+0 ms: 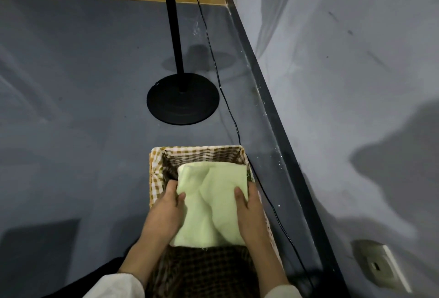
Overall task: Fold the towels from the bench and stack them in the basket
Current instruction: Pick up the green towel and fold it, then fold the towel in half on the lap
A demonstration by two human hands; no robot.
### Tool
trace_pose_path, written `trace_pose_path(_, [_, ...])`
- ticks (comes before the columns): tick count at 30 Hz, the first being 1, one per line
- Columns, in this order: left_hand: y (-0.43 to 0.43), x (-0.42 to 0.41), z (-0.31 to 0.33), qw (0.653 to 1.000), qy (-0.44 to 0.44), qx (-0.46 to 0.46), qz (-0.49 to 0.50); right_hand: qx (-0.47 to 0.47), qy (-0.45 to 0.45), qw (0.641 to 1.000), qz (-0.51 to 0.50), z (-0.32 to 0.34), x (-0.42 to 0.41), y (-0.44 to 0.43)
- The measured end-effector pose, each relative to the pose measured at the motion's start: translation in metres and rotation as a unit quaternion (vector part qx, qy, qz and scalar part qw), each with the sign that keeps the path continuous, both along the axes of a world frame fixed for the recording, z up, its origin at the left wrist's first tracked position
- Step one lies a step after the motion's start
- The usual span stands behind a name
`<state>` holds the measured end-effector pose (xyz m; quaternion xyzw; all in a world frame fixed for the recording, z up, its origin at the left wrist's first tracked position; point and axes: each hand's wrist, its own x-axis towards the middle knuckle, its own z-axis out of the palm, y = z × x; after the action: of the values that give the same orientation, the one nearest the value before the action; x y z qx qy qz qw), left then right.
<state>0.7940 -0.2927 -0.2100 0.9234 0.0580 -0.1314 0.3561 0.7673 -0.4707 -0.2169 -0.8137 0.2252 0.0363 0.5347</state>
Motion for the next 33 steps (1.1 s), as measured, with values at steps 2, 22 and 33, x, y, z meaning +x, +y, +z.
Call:
trace_pose_path(2, [0.001,0.004,-0.007,1.0,0.01,0.012,0.005,-0.004,-0.002,1.0,0.004,-0.008,0.004,0.0])
trace_pose_path(22, [-0.001,0.004,-0.013,0.989,-0.002,0.141,-0.053,-0.151,0.003,0.984,0.095,-0.023,0.013,-0.003])
trace_pose_path(33, [0.04,-0.024,0.058,0.98,-0.065,0.187,-0.023,-0.224,-0.098,0.95,0.193,0.048,0.001,0.038])
